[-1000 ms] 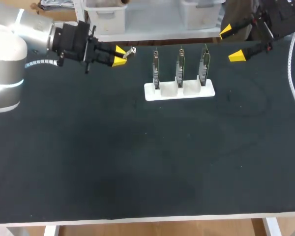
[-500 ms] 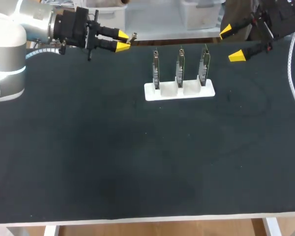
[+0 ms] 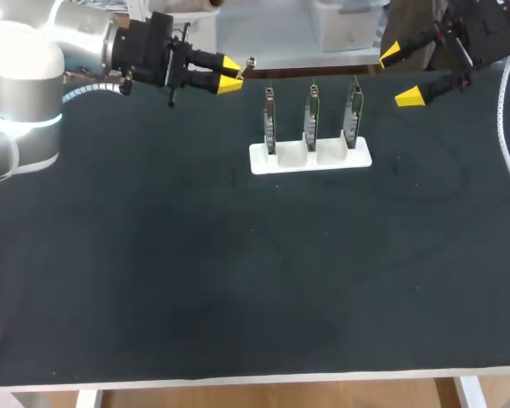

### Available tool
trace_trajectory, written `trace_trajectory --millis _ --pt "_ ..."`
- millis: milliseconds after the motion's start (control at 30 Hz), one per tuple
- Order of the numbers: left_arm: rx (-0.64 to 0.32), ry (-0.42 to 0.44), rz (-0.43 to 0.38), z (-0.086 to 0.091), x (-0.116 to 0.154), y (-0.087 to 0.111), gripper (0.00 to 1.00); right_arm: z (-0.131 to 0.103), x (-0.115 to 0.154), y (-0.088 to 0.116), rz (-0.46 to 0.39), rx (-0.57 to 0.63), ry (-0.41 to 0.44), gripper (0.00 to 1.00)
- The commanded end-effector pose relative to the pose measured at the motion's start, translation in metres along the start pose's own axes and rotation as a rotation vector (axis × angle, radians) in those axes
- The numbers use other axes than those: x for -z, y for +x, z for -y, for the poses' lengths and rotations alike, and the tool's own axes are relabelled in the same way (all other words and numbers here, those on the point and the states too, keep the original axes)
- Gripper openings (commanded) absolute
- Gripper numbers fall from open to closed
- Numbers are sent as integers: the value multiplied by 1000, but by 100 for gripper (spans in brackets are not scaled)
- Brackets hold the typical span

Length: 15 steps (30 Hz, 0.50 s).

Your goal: Pick up the optical module with the left hand, and insert it into the network port with the right hand.

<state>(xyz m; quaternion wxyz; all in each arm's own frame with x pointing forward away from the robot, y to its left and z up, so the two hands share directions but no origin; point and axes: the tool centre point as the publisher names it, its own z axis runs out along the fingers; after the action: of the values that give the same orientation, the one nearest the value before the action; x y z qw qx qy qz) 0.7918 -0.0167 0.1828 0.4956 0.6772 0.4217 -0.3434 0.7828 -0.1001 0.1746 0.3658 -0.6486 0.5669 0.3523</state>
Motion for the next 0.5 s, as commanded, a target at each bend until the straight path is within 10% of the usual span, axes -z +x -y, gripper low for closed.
trace_trajectory --millis 33,500 --pt "34 -21 -10 16 0 -2 0 1 0 0 0 0 -1 100" --pt "20 -3 6 22 -7 -2 0 1 0 0 0 0 -1 100"
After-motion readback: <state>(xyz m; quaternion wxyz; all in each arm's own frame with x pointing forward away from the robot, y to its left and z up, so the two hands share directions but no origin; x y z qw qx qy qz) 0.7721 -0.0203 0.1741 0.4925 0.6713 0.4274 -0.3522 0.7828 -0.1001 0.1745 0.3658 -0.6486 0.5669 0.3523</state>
